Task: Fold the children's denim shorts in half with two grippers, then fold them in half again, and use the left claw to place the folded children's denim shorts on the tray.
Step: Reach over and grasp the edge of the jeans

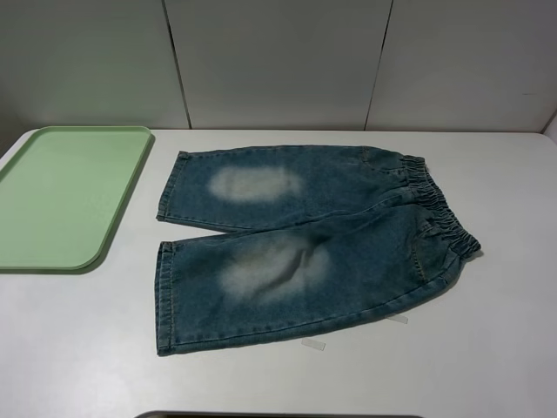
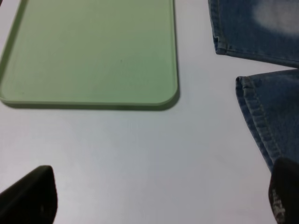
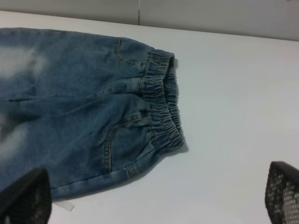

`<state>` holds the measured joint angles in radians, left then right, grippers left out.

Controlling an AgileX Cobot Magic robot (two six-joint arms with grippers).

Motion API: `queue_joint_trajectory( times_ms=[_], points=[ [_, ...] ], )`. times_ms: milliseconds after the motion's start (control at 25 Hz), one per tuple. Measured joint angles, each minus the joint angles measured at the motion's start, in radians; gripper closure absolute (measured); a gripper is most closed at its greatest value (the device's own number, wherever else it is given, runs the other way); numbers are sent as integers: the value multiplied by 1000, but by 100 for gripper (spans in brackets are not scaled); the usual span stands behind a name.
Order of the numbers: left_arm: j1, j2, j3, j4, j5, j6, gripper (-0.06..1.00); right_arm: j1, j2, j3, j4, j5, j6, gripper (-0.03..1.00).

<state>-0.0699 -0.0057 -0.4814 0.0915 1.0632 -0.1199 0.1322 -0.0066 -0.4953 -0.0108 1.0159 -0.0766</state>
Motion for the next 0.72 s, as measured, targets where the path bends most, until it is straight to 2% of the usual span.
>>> queue_joint_trajectory(
  times_ms=[160, 400, 720],
  points=[
    [-2, 0, 0, 0, 0, 0, 5, 0, 0, 0, 0, 0, 0, 27],
    [-46, 0, 0, 0, 0, 0, 5, 0, 0, 0, 0, 0, 0, 27],
    [-45, 0, 0, 0, 0, 0, 5, 0, 0, 0, 0, 0, 0, 27]
  ],
)
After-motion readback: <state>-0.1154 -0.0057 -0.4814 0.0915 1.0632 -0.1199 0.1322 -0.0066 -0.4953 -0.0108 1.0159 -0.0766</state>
